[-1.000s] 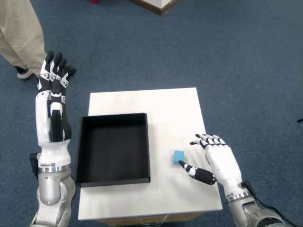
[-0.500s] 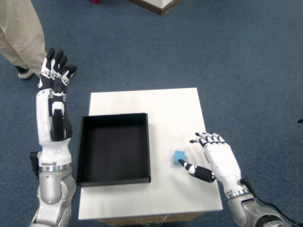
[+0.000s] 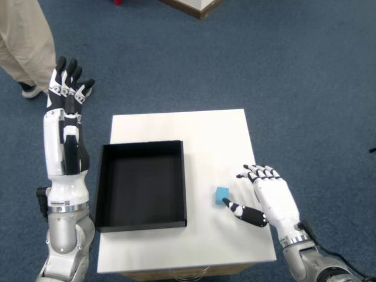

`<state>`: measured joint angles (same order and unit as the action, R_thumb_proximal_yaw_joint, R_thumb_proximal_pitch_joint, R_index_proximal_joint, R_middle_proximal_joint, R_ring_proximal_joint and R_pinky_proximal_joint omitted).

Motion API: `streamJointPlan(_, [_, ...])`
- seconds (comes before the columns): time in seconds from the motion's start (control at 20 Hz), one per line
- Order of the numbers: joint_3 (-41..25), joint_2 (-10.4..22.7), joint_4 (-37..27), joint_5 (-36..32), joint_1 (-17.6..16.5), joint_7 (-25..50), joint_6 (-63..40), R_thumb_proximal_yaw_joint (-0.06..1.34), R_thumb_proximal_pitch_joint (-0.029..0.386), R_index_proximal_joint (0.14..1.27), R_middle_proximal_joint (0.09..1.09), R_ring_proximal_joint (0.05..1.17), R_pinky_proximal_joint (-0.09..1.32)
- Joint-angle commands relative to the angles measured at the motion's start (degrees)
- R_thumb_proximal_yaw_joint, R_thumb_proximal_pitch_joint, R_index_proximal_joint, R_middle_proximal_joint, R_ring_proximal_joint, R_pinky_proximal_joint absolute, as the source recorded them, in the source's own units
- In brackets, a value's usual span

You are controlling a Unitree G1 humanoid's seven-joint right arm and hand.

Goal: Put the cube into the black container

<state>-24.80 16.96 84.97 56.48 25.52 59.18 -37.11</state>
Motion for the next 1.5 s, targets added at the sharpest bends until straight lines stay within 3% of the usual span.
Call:
streamJointPlan(0.05, [0.7, 0.8, -1.6, -1.2, 1.6, 0.6, 1.0, 0.48, -0.005, 0.53, 0.27, 0.28, 0.24])
streamJointPlan(1.05, [-1.2, 0.1, -2.1, 1.6, -1.6, 2.3, 1.6, 0.45, -0.008, 0.54, 0.26, 0.28, 0.24])
streamJointPlan(1.5, [-0.8, -1.5, -2.2, 1.5, 0.7, 0.1, 3.2, 0.44, -0.007, 0.52, 0.26, 0.29, 0.26])
